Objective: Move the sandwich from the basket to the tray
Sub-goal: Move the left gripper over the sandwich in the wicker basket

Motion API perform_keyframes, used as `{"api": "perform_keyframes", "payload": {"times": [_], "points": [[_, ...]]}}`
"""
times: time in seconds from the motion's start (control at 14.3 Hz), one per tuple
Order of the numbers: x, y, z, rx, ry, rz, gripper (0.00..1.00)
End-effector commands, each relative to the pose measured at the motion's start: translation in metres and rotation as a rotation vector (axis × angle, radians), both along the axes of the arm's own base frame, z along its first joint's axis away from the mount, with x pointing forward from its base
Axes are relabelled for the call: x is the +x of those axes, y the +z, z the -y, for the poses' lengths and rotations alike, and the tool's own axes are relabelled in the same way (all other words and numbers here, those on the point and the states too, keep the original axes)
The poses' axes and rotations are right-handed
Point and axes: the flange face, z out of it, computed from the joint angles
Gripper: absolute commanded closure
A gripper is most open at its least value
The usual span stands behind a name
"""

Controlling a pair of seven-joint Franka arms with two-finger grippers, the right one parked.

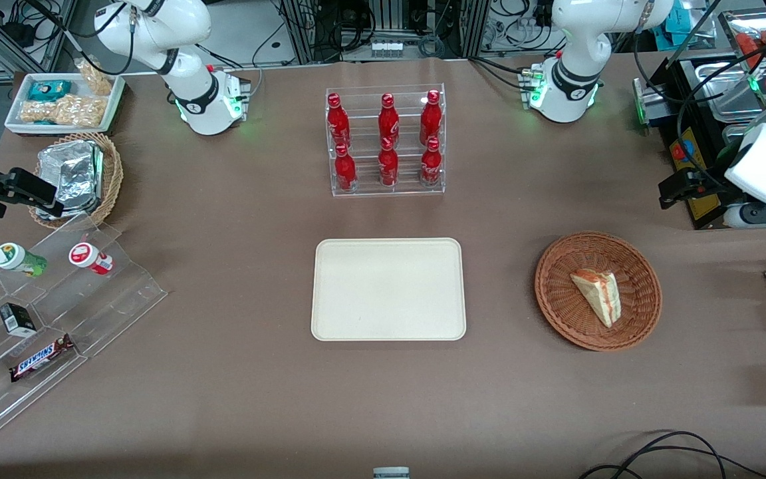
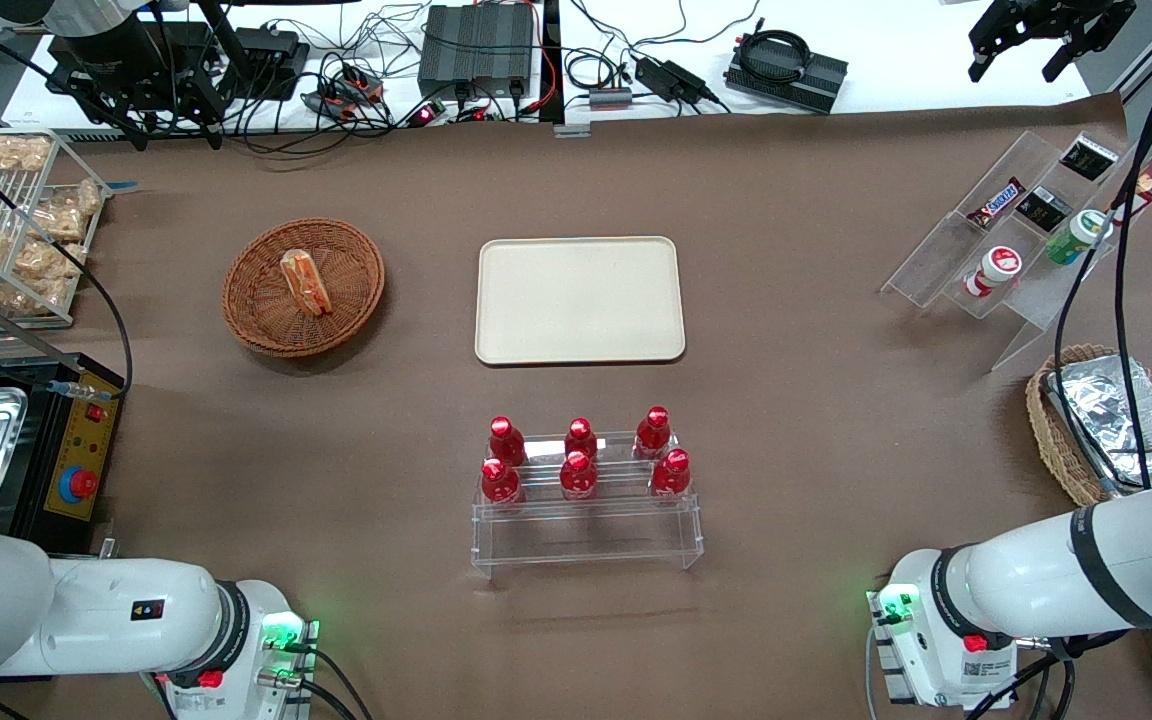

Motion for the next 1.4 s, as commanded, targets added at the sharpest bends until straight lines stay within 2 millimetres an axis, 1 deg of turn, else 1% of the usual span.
{"api": "perform_keyframes", "payload": {"times": [0.0, 0.42, 0.7, 0.77, 0.84, 0.91, 0.98, 1.12, 1.33], "points": [[0.004, 0.007, 0.004, -0.018, -0.018, -0.001, 0.00], [0.004, -0.003, 0.003, -0.029, -0.009, -0.029, 0.00], [0.015, -0.033, 0.008, -0.024, -0.010, -0.090, 0.00], [0.018, -0.039, 0.006, -0.025, -0.006, -0.099, 0.00], [0.024, -0.055, 0.006, -0.025, -0.005, -0.127, 0.00], [0.030, -0.076, 0.006, -0.016, -0.005, -0.160, 0.00], [0.033, -0.103, 0.005, -0.003, -0.007, -0.193, 0.00], [0.042, -0.148, 0.003, 0.012, -0.014, -0.186, 0.00], [0.049, -0.198, 0.002, 0.016, -0.019, -0.154, 0.00]]}}
